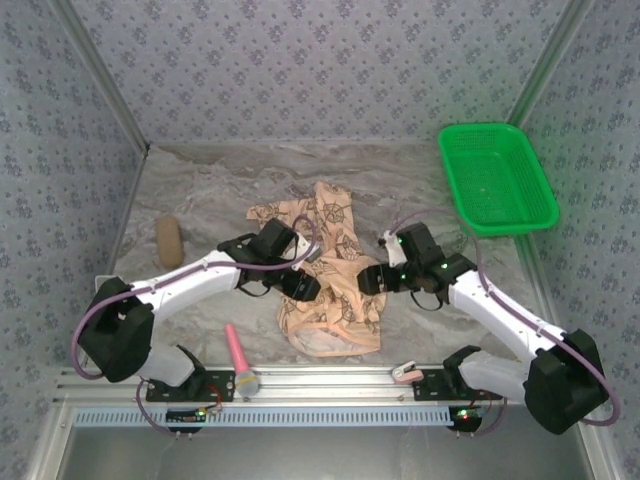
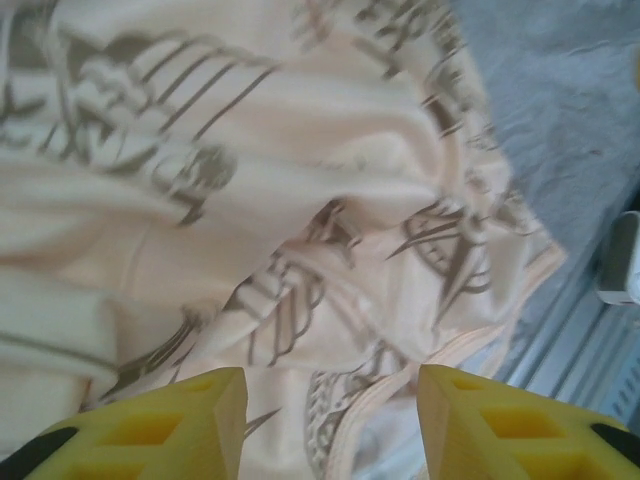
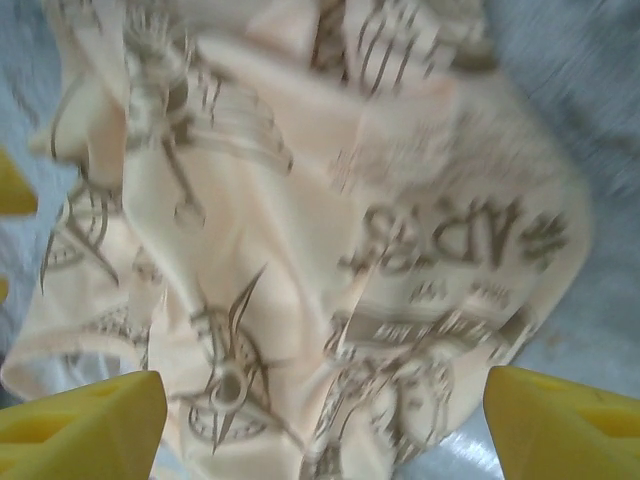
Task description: Fold the inside-out t-shirt
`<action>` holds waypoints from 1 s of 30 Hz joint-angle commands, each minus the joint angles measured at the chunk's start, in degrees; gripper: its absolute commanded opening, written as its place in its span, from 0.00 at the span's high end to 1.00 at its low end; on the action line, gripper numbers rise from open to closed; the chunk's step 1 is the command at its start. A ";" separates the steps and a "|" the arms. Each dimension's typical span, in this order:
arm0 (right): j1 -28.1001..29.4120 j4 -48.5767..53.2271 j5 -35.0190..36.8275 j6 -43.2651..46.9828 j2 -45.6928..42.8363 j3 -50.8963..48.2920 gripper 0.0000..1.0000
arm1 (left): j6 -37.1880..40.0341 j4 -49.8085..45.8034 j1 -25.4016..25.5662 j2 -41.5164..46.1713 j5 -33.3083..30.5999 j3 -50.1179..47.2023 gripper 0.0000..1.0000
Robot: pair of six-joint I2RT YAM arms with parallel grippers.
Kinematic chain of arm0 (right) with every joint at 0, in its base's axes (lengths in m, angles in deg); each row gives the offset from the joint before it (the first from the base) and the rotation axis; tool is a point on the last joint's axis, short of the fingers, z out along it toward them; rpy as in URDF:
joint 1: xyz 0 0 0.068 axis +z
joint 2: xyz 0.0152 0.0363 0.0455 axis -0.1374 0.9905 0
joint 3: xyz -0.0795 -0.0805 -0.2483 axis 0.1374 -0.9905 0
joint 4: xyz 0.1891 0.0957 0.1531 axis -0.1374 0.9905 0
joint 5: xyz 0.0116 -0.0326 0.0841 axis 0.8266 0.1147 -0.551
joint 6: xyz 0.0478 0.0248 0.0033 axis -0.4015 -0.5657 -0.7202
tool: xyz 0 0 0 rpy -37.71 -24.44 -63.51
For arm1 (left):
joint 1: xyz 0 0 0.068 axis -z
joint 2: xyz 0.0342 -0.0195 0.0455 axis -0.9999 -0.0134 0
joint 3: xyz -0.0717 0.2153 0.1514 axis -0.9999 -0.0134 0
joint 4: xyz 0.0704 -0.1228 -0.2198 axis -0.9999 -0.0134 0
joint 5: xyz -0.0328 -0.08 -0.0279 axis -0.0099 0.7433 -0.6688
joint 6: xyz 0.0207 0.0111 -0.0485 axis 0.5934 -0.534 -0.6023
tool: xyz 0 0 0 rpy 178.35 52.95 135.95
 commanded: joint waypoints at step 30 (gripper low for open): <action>4.32 -1.44 6.85 1.30 9.60 6.66 0.16 | -31.32 -4.42 -13.74 -14.02 -13.77 11.74 1.00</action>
